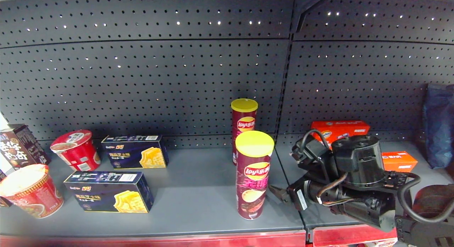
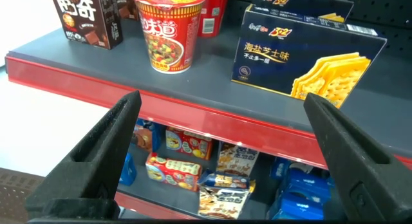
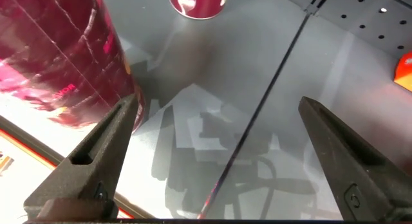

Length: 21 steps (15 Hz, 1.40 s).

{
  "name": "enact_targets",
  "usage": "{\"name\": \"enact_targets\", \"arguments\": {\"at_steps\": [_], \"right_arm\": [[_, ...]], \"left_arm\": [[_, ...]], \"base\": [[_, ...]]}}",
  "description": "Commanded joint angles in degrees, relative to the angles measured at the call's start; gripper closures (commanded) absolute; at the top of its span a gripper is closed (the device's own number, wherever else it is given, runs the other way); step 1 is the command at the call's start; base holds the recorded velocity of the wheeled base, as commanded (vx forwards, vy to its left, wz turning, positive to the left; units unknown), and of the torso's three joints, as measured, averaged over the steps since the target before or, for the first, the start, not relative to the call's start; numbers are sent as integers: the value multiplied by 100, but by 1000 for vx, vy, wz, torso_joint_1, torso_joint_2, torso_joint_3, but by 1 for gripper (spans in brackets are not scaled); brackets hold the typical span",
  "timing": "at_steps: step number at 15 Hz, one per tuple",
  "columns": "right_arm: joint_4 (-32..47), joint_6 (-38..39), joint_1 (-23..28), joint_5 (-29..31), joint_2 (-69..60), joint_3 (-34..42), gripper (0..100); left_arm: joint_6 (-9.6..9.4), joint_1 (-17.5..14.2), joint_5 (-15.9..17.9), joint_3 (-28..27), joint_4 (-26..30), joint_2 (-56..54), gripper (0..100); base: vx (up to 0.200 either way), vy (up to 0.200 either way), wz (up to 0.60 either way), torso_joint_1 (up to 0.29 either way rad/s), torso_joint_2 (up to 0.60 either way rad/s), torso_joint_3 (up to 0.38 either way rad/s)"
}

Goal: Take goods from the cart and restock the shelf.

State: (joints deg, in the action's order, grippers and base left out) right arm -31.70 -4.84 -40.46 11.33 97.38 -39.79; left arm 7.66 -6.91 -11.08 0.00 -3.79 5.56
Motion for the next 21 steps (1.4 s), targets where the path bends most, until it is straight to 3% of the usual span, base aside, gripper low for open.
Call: {"name": "enact_targets", "arguments": {"at_steps": [1, 6, 11, 15, 16, 17, 19, 21], "right_arm": [[-3, 1, 47, 1, -96, 42, 0], [-126, 18, 100, 1, -914, 472, 0], [93, 9, 443, 239, -2997, 964, 0], [260, -35, 2174, 195, -4649, 1316, 0], [287, -35, 2807, 159, -5378, 1694, 0], [331, -26, 3044, 168, -5730, 1887, 0], [955, -43, 3993, 230, -7251, 2520, 0], [1939, -43, 4547, 186, -8261, 2661, 0]], "left_arm": [[78, -3, -17, 0, -8, 7, 0], [113, -3, -8, 0, -8, 7, 0], [105, -3, 45, 0, 1, 7, 0], [61, -3, 282, 0, 1, 7, 0], [-54, -3, 414, -9, 10, 15, 0], [-106, -3, 458, -9, 10, 7, 0], [-484, -3, 607, 0, 151, 7, 0], [-546, -3, 616, 0, 405, 7, 0]], "base": [[0, 0, 0, 0, 0, 0], [0, 0, 0, 0, 0, 0], [0, 0, 0, 0, 0, 0], [0, 0, 0, 0, 0, 0], [0, 0, 0, 0, 0, 0], [0, 0, 0, 0, 0, 0], [0, 0, 0, 0, 0, 0], [0, 0, 0, 0, 0, 0]]}}
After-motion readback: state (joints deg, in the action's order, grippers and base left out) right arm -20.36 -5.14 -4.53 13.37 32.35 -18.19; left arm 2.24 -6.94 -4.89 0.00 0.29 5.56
